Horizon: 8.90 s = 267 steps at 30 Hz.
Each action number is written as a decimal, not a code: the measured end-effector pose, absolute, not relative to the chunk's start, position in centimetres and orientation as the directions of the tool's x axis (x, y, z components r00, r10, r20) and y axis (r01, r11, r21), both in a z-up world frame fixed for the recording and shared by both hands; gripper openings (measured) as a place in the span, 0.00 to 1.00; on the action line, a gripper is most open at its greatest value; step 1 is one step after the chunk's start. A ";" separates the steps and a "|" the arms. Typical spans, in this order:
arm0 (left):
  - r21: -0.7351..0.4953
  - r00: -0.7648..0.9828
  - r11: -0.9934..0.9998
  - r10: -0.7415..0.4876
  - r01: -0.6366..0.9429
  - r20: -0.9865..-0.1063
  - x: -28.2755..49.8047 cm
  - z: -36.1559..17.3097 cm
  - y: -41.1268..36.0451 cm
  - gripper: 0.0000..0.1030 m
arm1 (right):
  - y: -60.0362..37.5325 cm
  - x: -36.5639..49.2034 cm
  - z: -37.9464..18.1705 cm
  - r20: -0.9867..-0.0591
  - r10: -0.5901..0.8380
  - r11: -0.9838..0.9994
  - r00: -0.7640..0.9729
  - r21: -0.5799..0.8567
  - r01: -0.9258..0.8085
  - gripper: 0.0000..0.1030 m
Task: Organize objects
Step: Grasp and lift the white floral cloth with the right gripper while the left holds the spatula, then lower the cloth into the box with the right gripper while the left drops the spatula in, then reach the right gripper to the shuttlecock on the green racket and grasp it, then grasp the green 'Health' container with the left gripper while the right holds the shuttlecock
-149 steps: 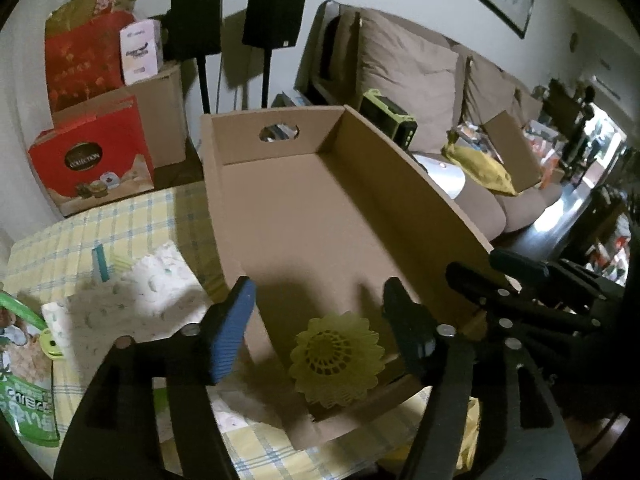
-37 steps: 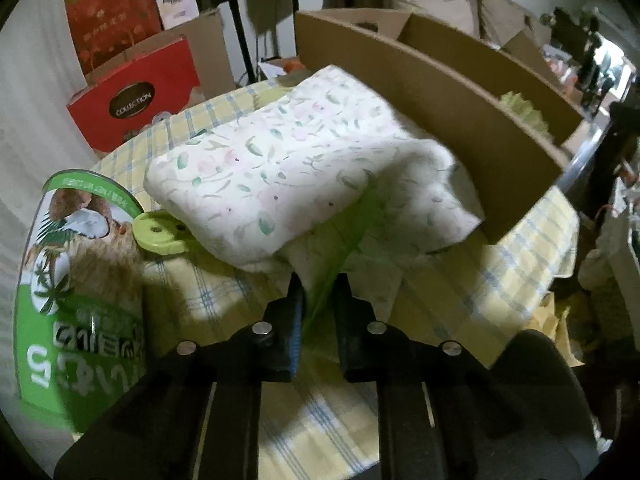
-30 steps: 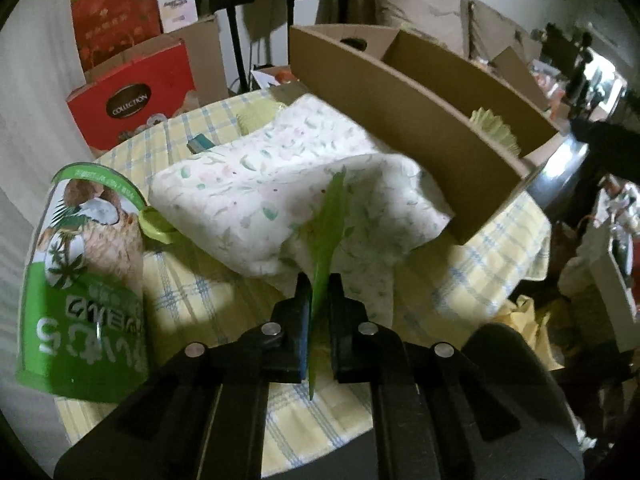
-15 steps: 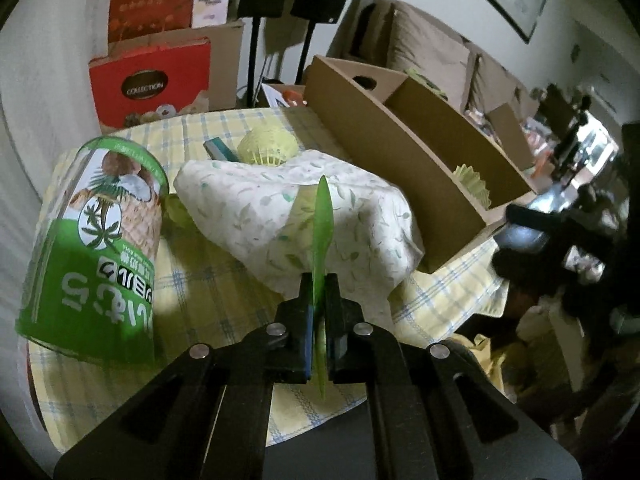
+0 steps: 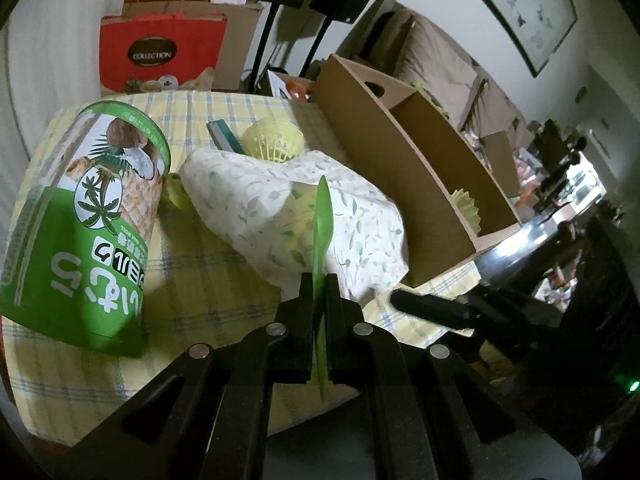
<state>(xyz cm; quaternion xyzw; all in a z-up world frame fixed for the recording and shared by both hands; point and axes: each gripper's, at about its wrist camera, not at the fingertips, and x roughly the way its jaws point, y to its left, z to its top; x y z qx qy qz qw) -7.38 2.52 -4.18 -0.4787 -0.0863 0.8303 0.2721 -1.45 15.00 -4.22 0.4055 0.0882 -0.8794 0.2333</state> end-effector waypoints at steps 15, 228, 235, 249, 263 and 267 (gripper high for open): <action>-0.457 -0.378 -0.816 0.572 -0.355 -0.728 -7.5 -3.7 2.3 0.04 | 14.2 -3.1 -5.5 -0.748 -0.334 -0.885 -0.573 0.039 0.465 0.35; -0.262 -0.546 -0.940 0.341 -0.220 -0.765 -10.2 -0.9 -2.2 0.99 | 17.1 -21.4 -7.1 -0.857 -0.292 -0.955 -0.425 0.282 0.087 0.33; -0.264 -0.525 -0.933 0.356 -0.245 -0.773 -9.7 -1.1 -0.5 0.99 | 18.1 -19.9 -3.7 -0.820 -0.285 -0.958 -0.497 0.260 0.121 0.33; -0.263 -0.434 -0.905 0.396 -0.334 -0.810 -9.5 -2.5 5.7 0.99 | 21.8 -14.1 4.6 -0.704 -0.349 -0.937 -0.618 0.284 0.205 0.33; -0.346 -0.285 -0.898 0.419 -0.271 -0.862 -12.8 -6.6 10.4 0.93 | 26.7 -9.3 6.5 -0.675 -0.345 -0.936 -0.652 0.294 0.192 0.33; -0.375 -0.242 -0.904 0.418 -0.203 -0.876 -14.3 -7.7 11.0 0.85 | 28.0 -8.6 6.7 -0.666 -0.339 -0.937 -0.665 0.302 0.175 0.33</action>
